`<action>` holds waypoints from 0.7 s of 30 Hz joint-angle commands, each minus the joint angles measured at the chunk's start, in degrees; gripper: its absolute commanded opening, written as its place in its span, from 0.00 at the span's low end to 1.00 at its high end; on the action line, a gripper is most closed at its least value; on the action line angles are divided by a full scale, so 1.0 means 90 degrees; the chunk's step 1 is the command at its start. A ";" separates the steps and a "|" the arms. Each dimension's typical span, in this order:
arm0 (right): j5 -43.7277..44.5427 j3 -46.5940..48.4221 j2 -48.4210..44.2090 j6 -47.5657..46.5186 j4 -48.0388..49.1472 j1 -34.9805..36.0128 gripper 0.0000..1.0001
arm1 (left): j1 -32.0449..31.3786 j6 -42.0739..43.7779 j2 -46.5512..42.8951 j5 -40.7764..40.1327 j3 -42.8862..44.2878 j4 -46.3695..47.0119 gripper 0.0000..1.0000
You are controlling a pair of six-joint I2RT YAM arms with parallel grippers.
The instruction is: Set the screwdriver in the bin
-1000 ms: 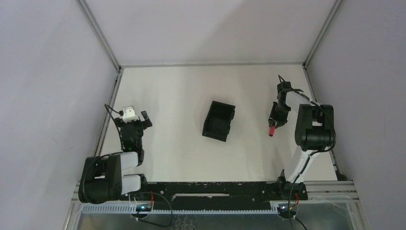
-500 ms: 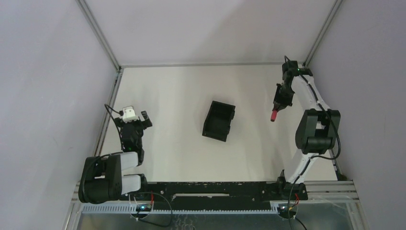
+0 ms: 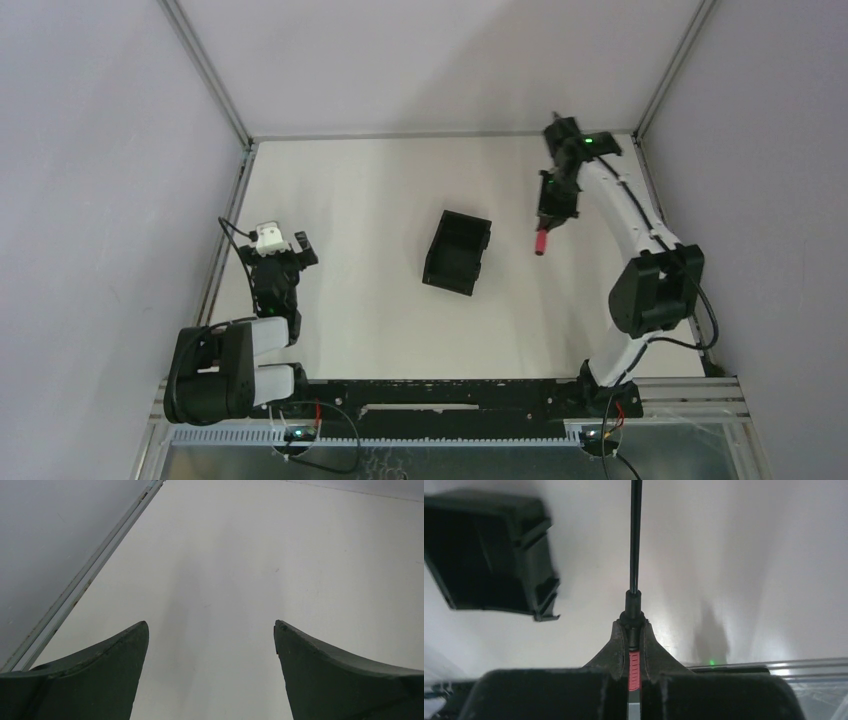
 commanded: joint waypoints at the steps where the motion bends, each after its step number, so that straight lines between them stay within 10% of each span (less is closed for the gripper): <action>1: -0.0419 0.0494 0.0434 0.0456 0.0480 0.1203 0.00 | -0.0036 0.0114 0.0014 -0.0018 0.0308 0.0270 1.00; 12: -0.0582 0.2471 0.2185 0.0523 0.0921 0.3177 0.00 | -0.0035 0.0115 0.0009 -0.0021 0.0311 0.0270 1.00; 21: -0.0273 0.1564 0.2047 0.0386 0.1379 0.3251 0.00 | -0.0036 0.0114 0.0007 -0.0015 0.0310 0.0269 1.00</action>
